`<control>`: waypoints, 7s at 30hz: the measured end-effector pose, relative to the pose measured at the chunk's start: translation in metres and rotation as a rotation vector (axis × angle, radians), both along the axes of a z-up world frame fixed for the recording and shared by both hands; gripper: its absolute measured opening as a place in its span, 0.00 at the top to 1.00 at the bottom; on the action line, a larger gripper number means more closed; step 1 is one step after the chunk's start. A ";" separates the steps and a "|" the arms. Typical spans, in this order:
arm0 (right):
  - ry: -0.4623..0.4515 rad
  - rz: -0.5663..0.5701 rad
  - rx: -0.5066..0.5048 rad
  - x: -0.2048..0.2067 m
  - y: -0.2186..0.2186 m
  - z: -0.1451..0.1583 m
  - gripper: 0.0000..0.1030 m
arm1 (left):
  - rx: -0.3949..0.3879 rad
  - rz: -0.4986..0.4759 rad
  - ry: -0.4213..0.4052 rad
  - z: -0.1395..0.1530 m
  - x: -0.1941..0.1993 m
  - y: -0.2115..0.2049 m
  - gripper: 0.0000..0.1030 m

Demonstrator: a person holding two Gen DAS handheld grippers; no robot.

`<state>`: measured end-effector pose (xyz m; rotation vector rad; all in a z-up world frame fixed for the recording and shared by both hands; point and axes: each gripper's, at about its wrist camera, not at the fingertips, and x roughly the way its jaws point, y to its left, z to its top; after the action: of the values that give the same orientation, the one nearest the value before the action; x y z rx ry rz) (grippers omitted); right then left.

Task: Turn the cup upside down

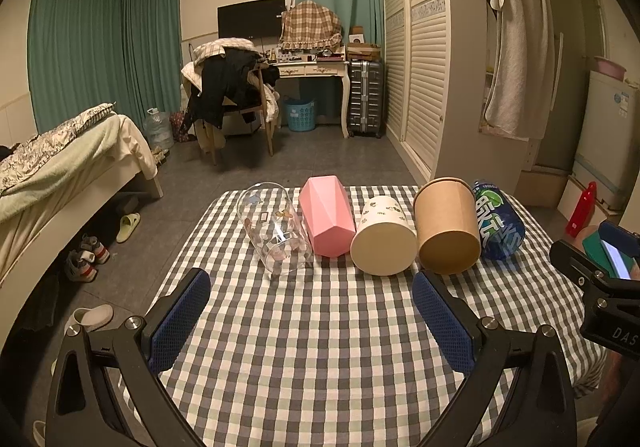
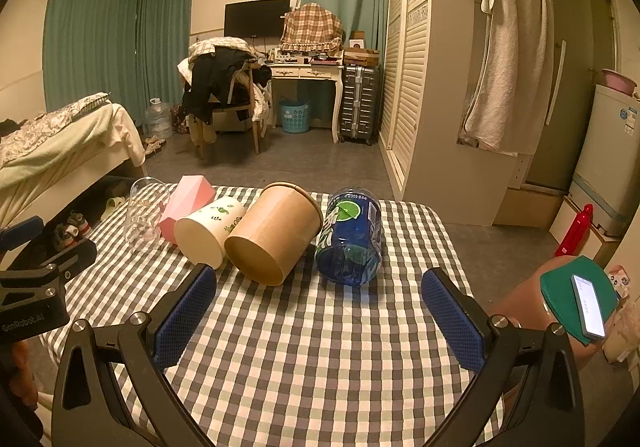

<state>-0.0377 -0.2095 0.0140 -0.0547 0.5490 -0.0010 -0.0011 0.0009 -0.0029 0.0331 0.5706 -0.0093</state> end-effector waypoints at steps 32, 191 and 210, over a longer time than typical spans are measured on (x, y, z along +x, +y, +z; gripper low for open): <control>0.045 0.135 -0.090 0.050 0.071 0.006 0.00 | -0.046 0.128 0.020 -0.016 0.030 0.077 0.00; 0.356 0.066 -0.028 -0.019 -0.065 -0.049 0.22 | -0.025 -0.278 -0.069 -0.065 -0.029 -0.098 0.00; -0.049 0.045 0.103 -0.121 -0.034 0.020 0.00 | -0.098 -0.110 -0.193 0.027 -0.117 -0.020 0.00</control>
<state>-0.1585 -0.2433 0.0343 0.0330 0.4981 0.0692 -0.1180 -0.0194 0.0240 -0.0293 0.3744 -0.1400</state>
